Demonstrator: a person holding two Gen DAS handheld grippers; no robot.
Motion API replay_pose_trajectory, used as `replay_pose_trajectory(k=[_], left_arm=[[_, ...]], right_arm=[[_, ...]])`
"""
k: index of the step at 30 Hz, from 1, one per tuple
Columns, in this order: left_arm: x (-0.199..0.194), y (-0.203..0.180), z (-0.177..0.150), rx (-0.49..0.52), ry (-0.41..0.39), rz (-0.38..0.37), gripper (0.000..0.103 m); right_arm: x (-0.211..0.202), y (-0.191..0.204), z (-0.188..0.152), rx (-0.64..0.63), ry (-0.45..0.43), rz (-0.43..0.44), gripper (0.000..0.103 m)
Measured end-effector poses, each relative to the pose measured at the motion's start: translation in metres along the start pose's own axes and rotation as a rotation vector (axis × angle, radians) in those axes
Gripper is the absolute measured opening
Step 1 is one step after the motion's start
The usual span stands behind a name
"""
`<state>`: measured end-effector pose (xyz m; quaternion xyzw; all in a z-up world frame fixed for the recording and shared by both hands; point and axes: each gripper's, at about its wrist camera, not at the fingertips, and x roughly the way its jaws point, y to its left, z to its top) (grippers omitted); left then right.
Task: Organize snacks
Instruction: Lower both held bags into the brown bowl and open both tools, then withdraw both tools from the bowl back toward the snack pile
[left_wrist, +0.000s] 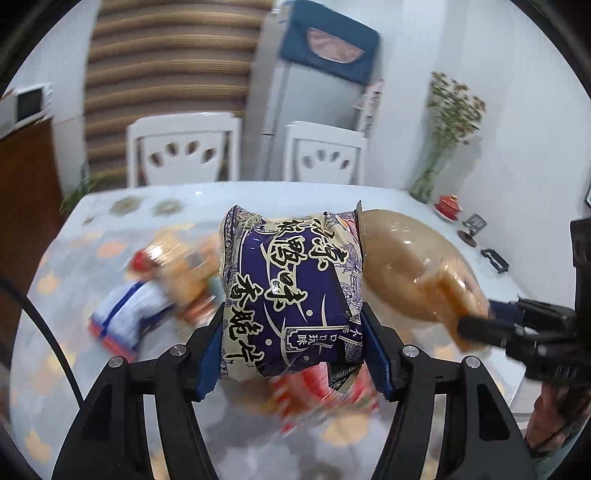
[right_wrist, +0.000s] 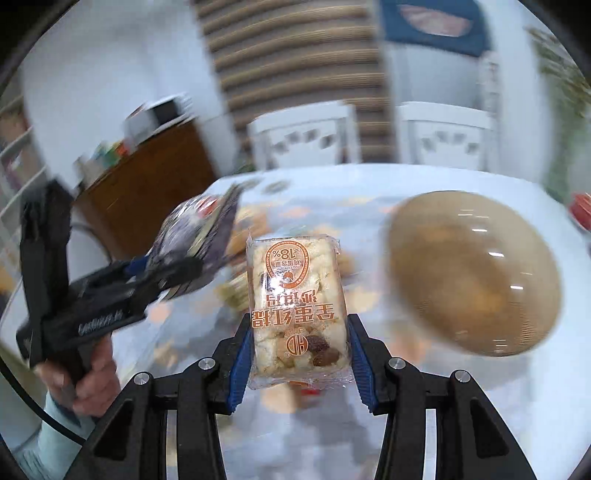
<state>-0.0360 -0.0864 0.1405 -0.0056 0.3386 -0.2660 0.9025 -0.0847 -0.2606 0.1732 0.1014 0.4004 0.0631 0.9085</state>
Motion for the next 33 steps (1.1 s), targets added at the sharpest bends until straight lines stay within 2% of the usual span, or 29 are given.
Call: replay_pose_trajectory(k=[3,8,11,13,14,15,18,22,27,30,33], left_arm=[[0.019,-0.023,0.014,0.027,0.017,-0.044,0.063],[0.064,-0.057,0.031,0.034,0.095,-0.122,0.063],[0.084,-0.072,0.037,0.025,0.126,-0.143,0.063],[0.096,-0.082,0.044,0.027,0.132,-0.158,0.066],[0.1,-0.086,0.046,0.033,0.132,-0.161,0.074],[0.105,-0.09,0.048,0.042,0.131,-0.154,0.079],[0.108,-0.095,0.051,0.061,0.122,-0.136,0.079],[0.094,-0.084,0.045,0.044,0.109,-0.138,0.079],[0.066,-0.055,0.032,0.009,0.082,-0.079,0.079],[0.043,-0.028,0.02,-0.022,0.067,-0.03,0.079],[0.014,0.012,-0.001,-0.079,0.051,0.032,0.079]], right_arm=[[-0.008,-0.032,0.014,0.092,-0.014,-0.115,0.046],[-0.003,-0.088,0.017,0.243,0.046,-0.269,0.046],[0.003,-0.105,0.011,0.296,0.065,-0.297,0.046],[0.007,-0.114,0.013,0.318,0.07,-0.302,0.047],[0.01,-0.115,0.014,0.324,0.074,-0.308,0.05],[0.012,-0.121,0.016,0.329,0.072,-0.317,0.06],[0.013,-0.121,0.017,0.309,0.066,-0.351,0.062],[0.013,-0.115,0.012,0.284,0.072,-0.321,0.062],[0.014,-0.091,0.008,0.229,0.076,-0.249,0.062],[0.015,-0.072,0.007,0.186,0.082,-0.159,0.062],[0.019,-0.049,0.002,0.144,0.089,-0.028,0.062]])
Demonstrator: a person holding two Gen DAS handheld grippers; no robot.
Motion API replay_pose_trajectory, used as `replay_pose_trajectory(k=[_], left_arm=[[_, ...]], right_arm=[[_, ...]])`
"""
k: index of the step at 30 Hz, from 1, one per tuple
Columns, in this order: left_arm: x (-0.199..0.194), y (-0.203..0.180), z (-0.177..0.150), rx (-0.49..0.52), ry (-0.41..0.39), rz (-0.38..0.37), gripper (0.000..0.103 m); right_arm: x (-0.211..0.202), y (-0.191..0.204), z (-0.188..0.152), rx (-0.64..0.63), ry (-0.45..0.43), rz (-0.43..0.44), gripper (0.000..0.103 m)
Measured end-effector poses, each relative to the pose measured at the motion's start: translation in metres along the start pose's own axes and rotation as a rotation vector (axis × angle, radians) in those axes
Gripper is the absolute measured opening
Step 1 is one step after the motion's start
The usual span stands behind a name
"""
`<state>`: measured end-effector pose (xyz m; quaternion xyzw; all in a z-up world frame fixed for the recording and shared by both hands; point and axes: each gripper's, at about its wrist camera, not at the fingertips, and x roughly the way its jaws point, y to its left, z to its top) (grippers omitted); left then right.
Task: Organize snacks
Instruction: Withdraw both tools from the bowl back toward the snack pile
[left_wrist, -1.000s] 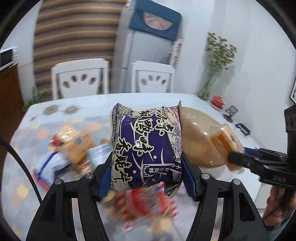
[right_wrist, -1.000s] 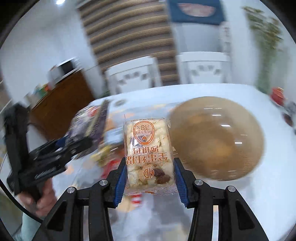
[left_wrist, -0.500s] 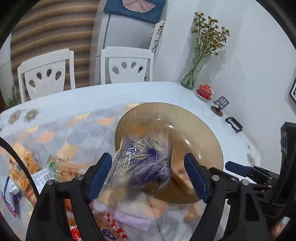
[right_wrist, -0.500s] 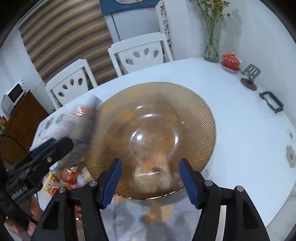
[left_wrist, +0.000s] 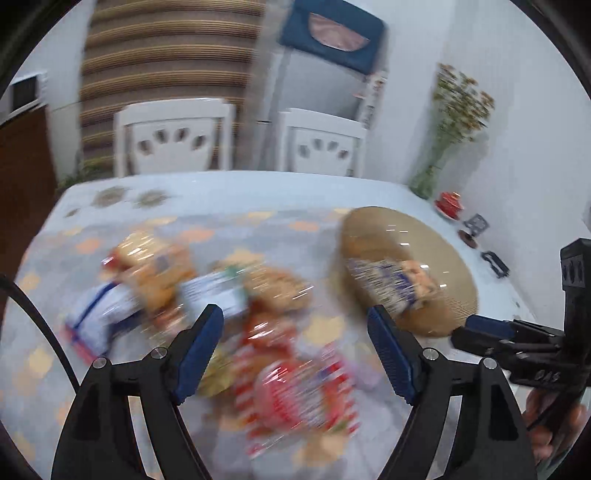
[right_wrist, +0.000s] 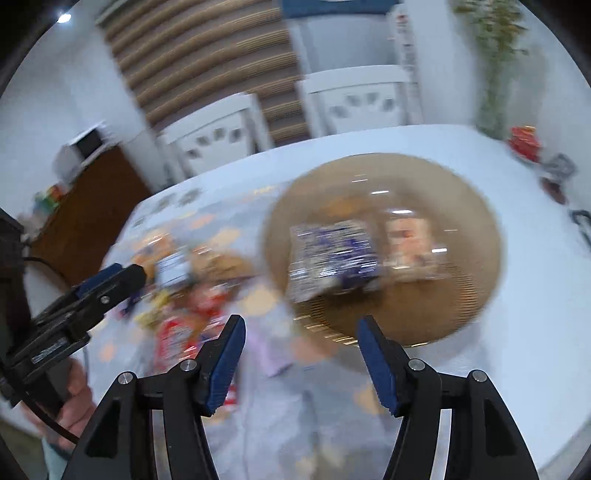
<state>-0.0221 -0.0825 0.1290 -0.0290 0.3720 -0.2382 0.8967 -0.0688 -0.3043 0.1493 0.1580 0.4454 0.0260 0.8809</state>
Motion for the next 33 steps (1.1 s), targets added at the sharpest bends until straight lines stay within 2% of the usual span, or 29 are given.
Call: replay_pose_trajectory(k=[3,8,10,15,18,24,29,33], left_arm=[[-0.018,0.044,-0.023,-0.076,-0.006,0.053,0.079],[-0.023,0.103,-0.061,-0.201,0.019,0.122,0.079],[-0.017,0.12,-0.073,-0.228,0.027,0.177,0.079],[0.0,0.144,-0.096,-0.285,0.04,0.216,0.079],[0.007,0.15,-0.102,-0.286,0.032,0.266,0.079],[0.002,0.165,-0.107,-0.362,0.001,0.213,0.079],[0.003,0.17,-0.107,-0.391,-0.001,0.209,0.079],[0.004,0.169,-0.107,-0.378,0.007,0.216,0.079]], right_arm=[[0.009,0.02,-0.013,-0.061,0.003,0.092,0.062],[0.038,0.049,-0.033,-0.141,0.032,0.144,0.062],[0.049,0.063,-0.04,-0.183,0.026,0.163,0.062],[0.061,0.103,-0.059,-0.301,0.024,0.246,0.062],[0.064,0.128,-0.069,-0.388,0.03,0.287,0.062],[0.088,0.163,-0.086,-0.48,0.067,0.389,0.062],[0.122,0.175,-0.101,-0.509,0.121,0.368,0.062],[0.137,0.164,-0.101,-0.453,0.159,0.363,0.062]])
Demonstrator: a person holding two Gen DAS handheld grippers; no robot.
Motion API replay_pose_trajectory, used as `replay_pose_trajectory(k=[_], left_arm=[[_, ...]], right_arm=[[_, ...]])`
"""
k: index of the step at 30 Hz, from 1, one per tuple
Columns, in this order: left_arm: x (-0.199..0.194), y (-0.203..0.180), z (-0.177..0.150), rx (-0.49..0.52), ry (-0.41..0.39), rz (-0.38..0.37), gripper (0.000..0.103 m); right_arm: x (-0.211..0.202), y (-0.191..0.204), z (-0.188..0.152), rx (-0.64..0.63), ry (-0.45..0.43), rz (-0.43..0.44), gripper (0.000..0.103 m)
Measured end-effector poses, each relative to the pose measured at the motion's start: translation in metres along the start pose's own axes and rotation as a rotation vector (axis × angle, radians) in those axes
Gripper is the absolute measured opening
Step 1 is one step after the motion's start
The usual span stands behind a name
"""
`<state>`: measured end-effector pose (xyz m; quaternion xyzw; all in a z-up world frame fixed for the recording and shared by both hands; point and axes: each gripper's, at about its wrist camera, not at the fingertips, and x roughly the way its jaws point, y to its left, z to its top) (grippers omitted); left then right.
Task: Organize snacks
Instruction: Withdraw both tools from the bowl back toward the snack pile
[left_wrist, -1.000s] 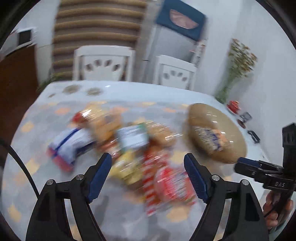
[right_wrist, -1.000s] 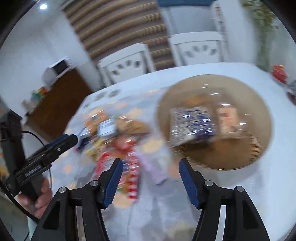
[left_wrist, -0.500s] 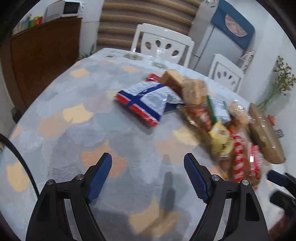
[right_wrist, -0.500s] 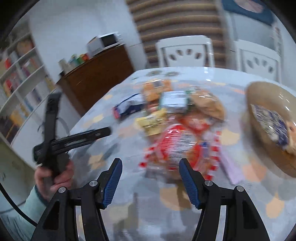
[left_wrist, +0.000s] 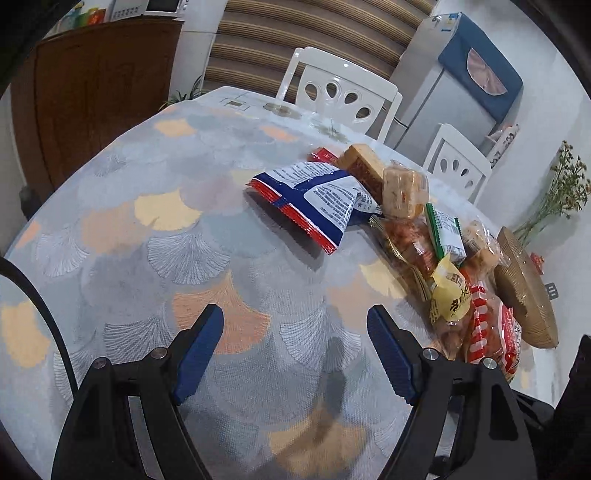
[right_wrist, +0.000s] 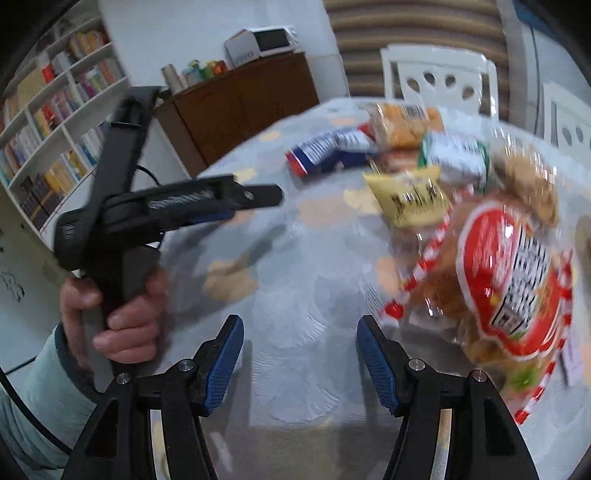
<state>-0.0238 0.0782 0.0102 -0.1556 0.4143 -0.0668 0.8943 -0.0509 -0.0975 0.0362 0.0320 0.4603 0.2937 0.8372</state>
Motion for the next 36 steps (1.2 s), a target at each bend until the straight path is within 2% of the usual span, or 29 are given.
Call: replay_pose_trajectory(k=[11,15,19,22,24,26,27,28,33,36], left_arm=[[0.001,0.0,0.001,-0.002,0.007,0.0,0.079],[0.003,-0.004,0.001,0.008,0.005,0.036,0.079],[0.005,-0.008,0.001,0.02,0.001,0.065,0.079],[0.007,-0.008,0.002,0.021,0.005,0.081,0.081],[0.007,-0.008,0.003,0.014,0.004,0.1,0.081],[0.009,-0.007,0.004,0.013,0.007,0.111,0.082],[0.01,-0.007,0.004,0.013,0.009,0.113,0.083],[0.01,-0.007,0.005,0.012,0.01,0.122,0.083],[0.015,-0.01,0.006,0.037,0.021,0.158,0.085],[0.015,-0.011,0.005,0.041,0.023,0.174,0.085]], right_arm=[[-0.004,-0.004,-0.001,0.035,-0.019,0.045,0.062],[-0.005,-0.004,-0.003,0.03,-0.01,0.04,0.063],[0.0,0.006,-0.004,-0.021,0.009,0.032,0.071],[0.001,0.018,-0.006,-0.084,0.015,0.053,0.071],[0.008,0.024,-0.006,-0.111,0.052,0.067,0.071],[0.014,0.03,-0.005,-0.14,0.078,0.069,0.077],[0.016,0.034,-0.005,-0.165,0.089,0.091,0.085],[0.018,0.037,-0.005,-0.181,0.099,0.107,0.088],[0.022,0.048,-0.008,-0.244,0.132,0.159,0.096],[0.023,0.052,-0.01,-0.256,0.133,0.151,0.097]])
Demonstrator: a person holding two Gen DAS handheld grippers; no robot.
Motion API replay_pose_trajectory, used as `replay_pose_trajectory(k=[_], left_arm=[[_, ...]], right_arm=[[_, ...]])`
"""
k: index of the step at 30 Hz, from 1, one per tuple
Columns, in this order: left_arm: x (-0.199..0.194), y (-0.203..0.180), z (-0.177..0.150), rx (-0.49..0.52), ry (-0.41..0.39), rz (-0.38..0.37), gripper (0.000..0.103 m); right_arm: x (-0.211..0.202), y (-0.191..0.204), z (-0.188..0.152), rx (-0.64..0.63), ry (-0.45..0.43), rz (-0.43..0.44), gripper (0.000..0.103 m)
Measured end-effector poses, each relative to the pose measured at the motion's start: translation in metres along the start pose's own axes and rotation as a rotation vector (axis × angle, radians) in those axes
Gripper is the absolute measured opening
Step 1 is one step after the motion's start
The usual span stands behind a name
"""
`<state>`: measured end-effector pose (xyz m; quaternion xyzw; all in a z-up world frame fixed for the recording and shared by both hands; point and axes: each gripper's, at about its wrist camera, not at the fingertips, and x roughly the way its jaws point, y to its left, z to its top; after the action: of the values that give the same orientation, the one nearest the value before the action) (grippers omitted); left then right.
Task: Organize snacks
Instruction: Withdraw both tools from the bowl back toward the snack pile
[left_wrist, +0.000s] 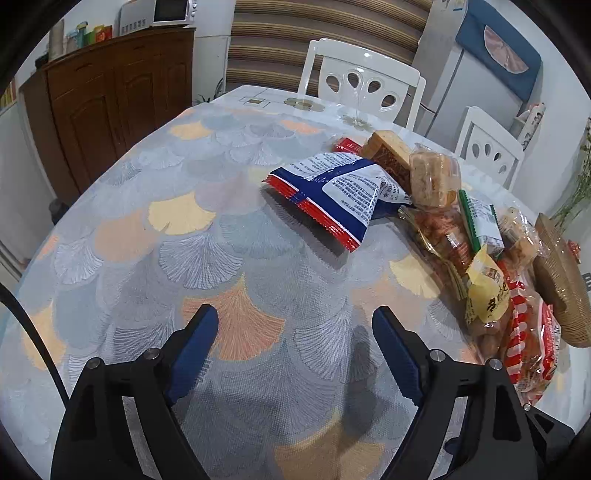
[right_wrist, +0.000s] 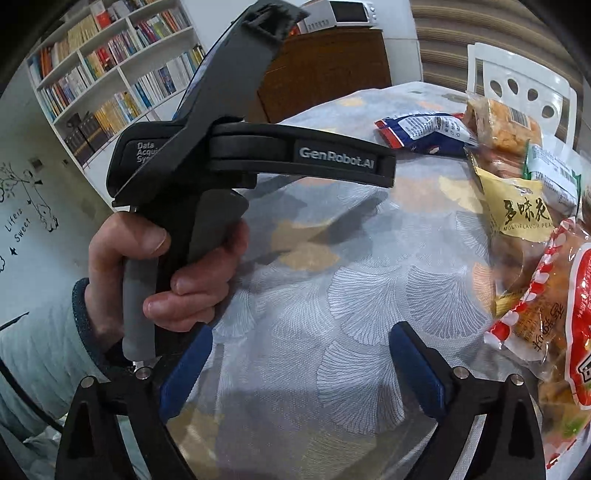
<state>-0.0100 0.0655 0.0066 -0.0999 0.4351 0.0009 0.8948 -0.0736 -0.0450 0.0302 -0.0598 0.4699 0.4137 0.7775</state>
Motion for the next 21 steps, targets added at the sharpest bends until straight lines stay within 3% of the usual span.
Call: replay_pose_trajectory(k=[21], left_arm=[[0.0014,0.0006,0.0001,-0.007,0.0,0.006,0.086]], right_arm=[[0.0016,-0.0002,0.0037,0.02,-0.016,0.006,0.097]])
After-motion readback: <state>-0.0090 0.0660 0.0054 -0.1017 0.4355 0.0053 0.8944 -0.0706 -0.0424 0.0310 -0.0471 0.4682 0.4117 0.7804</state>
